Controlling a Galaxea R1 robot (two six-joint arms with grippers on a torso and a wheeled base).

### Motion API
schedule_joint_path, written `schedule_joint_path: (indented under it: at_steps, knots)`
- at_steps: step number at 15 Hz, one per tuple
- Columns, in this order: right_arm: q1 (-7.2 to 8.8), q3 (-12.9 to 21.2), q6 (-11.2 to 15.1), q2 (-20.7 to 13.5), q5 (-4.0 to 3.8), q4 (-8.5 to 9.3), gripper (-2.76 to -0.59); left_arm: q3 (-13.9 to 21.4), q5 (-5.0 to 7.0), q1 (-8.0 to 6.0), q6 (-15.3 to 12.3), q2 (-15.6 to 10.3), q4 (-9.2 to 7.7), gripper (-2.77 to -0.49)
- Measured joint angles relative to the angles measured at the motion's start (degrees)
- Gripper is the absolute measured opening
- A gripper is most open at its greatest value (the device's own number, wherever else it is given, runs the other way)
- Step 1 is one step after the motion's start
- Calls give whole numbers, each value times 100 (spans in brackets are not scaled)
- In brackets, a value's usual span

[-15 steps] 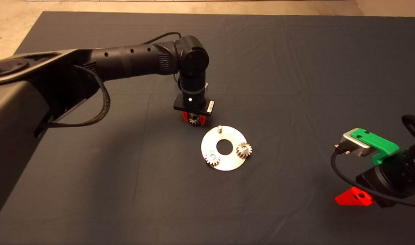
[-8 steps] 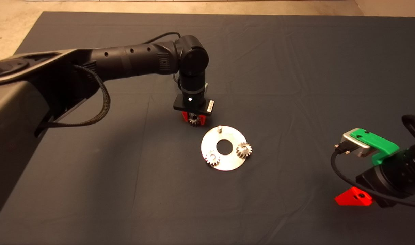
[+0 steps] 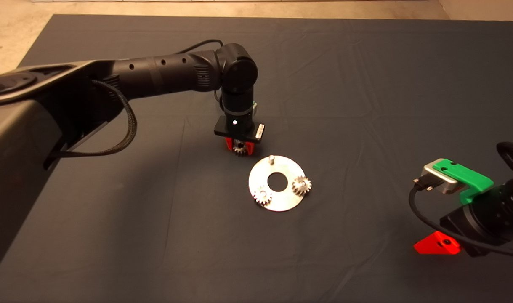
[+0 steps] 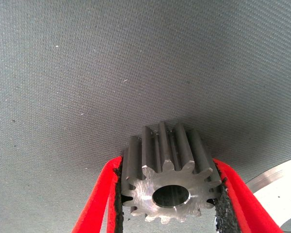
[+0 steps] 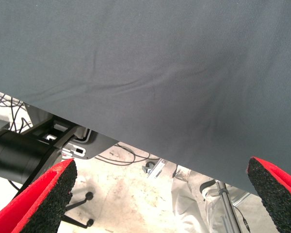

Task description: Install three planetary gears onto the carrier pins

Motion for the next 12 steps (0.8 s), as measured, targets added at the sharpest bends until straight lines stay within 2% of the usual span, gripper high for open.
schedule_joint_path:
  at_steps: [9, 12]
  knots:
    - [-33, 0, 0, 2, 0, 0, -74, 2, 14, 1, 1, 0, 2, -247]
    - [-33, -2, 77, 5, 0, 2, -74, 7, 12, -2, 13, -7, 2, -250]
